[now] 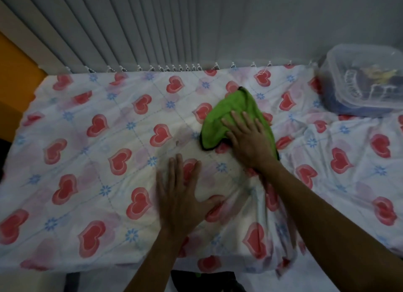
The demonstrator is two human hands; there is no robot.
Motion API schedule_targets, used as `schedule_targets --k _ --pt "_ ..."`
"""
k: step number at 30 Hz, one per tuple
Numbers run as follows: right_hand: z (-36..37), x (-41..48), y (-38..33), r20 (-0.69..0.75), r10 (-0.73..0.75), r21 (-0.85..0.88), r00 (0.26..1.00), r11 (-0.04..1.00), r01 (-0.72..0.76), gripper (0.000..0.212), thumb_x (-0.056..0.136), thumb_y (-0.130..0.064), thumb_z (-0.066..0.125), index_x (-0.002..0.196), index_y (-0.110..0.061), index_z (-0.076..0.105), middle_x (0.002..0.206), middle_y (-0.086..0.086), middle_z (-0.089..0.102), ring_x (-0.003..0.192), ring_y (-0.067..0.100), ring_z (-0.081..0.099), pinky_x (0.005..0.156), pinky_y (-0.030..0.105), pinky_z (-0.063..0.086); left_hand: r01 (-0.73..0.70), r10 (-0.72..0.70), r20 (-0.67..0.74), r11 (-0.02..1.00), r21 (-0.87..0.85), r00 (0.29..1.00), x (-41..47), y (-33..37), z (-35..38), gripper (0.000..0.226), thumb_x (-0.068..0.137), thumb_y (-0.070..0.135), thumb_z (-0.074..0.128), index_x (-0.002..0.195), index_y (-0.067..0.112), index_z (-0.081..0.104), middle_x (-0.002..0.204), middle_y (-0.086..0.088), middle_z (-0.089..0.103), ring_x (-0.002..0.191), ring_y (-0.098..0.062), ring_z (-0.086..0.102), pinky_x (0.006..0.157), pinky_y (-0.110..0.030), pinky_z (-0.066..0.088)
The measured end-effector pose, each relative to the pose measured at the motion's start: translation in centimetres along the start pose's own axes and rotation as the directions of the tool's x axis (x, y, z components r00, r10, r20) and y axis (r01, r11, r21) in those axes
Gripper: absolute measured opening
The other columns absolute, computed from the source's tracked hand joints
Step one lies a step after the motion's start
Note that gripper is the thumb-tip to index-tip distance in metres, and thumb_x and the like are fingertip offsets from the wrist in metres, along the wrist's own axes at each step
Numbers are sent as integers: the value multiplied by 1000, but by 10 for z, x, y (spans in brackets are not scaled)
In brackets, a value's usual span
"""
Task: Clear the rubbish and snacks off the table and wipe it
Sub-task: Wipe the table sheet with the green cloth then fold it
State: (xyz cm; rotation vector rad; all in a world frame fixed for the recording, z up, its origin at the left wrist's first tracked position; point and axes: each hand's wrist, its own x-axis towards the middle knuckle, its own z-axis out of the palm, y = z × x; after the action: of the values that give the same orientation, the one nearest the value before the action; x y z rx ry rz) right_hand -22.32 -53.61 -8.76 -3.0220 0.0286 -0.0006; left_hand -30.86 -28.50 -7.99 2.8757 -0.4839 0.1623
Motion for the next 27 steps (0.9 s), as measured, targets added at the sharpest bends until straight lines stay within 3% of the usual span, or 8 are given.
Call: schedule_targets --k 6,9,12,15,18,20,23,27 --pt "-20 17 61 -14 218 8 976 976 -218 54 104 -51 13 156 -40 24 166 -4 21 153 28 18 122 53 18 10 -10 -2 1000 -23 1000 1 2 -6 102 74 95 43 151 29 49 166 -17 24 155 -36 20 119 -64 19" --pt "-40 31 42 0 266 162 964 951 -262 57 103 -49 11 155 -34 29 166 0 22 153 30 16 120 59 17 20 -19 25 999 -27 1000 2 3 -10 101 75 96 41 152 31 46 167 -16 21 156 -35 19 119 -63 21" --pt "-40 32 -39 18 -92 104 996 991 89 63 101 -44 4 152 -26 38 164 5 26 150 33 26 114 61 26 39 -37 67 999 -21 997 4 5 -13 101 74 96 41 153 34 44 167 -16 23 155 -34 21 118 -63 22" --pt "-6 12 -133 5 -435 129 900 893 431 55 104 -46 18 139 -27 56 156 5 42 142 34 41 111 60 29 42 -39 89 999 -24 995 0 1 -5 102 72 94 49 144 22 58 155 -20 46 150 -39 32 118 -64 22" --pt "11 15 -171 100 -532 122 841 845 520 51 100 -51 24 140 -38 53 161 -7 33 151 26 26 118 59 16 30 -28 52 999 -28 998 0 -1 -1 94 72 91 54 128 17 71 133 -20 65 135 -42 51 115 -67 27" --pt "13 36 -151 53 -486 105 872 871 479 50 101 -50 25 143 -41 49 160 -9 35 150 22 29 118 54 22 37 -34 67 998 -41 997 6 0 -4 93 70 94 50 133 28 67 144 -15 57 142 -39 44 117 -65 24" --pt "14 67 -96 19 -410 0 912 912 410 47 103 -48 29 149 -44 38 162 -9 31 149 23 30 115 49 28 45 -34 132 996 -74 991 8 0 -6 102 69 97 44 150 35 48 167 -12 25 157 -32 15 120 -65 17" --pt "2 101 -29 4 -260 -6 966 966 260 50 103 -49 26 153 -41 31 164 -8 26 151 23 24 117 50 27 72 -64 225 997 -24 972 11 -1 -8 106 66 97 46 153 36 44 170 -10 10 158 -31 5 120 -65 17"
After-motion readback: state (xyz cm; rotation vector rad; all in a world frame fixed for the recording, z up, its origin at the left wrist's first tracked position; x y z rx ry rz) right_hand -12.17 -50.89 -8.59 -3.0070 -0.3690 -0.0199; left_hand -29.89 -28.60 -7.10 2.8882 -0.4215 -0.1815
